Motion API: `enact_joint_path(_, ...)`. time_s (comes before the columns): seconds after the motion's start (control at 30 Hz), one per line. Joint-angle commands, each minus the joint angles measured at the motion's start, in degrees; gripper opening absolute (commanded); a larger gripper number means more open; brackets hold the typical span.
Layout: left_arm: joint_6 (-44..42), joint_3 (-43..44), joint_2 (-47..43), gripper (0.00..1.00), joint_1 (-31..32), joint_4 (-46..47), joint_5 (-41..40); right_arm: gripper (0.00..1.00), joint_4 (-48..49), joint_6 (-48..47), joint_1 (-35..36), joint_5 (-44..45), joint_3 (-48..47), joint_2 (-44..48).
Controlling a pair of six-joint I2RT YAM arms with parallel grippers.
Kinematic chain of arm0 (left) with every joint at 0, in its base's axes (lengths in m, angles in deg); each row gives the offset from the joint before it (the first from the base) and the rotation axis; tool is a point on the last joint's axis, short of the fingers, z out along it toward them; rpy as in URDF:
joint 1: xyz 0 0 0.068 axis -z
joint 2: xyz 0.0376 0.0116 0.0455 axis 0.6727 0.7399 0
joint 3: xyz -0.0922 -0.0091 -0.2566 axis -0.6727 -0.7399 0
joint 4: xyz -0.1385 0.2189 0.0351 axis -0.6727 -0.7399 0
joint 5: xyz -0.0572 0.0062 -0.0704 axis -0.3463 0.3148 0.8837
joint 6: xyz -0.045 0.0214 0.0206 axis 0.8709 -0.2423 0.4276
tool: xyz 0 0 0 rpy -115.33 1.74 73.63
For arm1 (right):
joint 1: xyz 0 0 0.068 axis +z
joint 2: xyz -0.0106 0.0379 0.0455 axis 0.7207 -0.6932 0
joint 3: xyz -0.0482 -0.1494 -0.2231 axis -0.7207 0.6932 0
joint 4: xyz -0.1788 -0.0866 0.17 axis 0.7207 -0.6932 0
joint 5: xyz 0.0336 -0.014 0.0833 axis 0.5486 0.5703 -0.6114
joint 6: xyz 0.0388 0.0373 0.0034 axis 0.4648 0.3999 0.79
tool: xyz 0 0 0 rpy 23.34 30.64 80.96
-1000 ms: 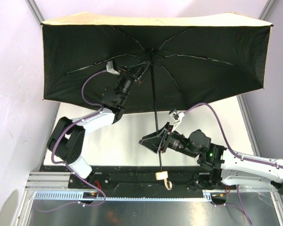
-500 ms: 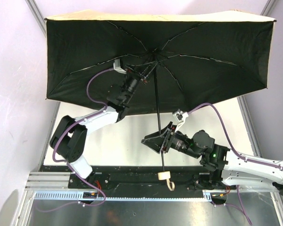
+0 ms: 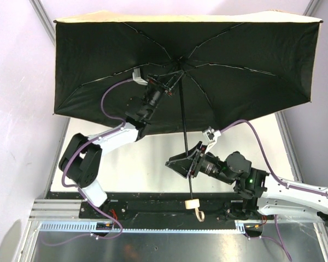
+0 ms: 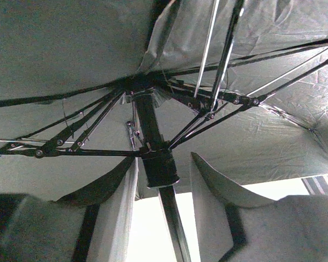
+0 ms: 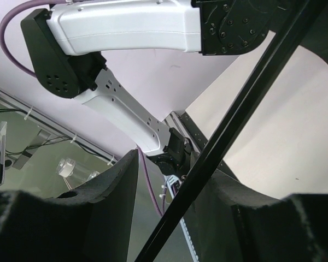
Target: Put away the umbrella
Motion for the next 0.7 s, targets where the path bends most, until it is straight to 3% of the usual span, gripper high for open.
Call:
enact_joint_path(0.0, -2.12, 3.98, 0.99, 0.46, -0.71, 0.29, -1.50, 0.00, -0.07, -1.94, 1.48, -0.10, -0.06, 2.03)
enact_joint_path(0.07, -2.77, 5.04, 1.41, 0.36, -1.32, 0.03, -0.76, 0.00, -0.34, -2.00, 1.57, 0.24, 0.21, 2.26)
enact_joint_path(0.17, -4.45, 6.35, 1.52, 0.12, -2.58, -0.40, 0.11, 0.00, -1.12, -2.99, 1.59, 1.01, 0.39, 2.39)
enact_joint_path(0.23, -6.47, 7.28, 1.05, 0.03, -3.24, -0.64, 0.99, 0.00, -2.48, -4.35, 1.24, 2.38, 0.41, 2.19)
enact_joint_path(0.37, -14.18, 9.85, -1.59, 0.00, -3.70, -4.75, 3.71, 0.00, -4.65, -7.01, -3.99, 3.30, 0.43, 0.41)
enact_joint_path(0.5, -23.93, 11.78, -5.67, 0.00, -3.69, -12.74, 6.23, 0.00, -3.33, -7.98, -18.14, -4.58, -1.28, -5.16)
enact_joint_path(0.67, -22.67, 6.24, -9.92, 0.00, -2.86, -13.76, 7.92, 0.00, 5.12, -7.03, -29.24, -12.47, -5.70, -17.10)
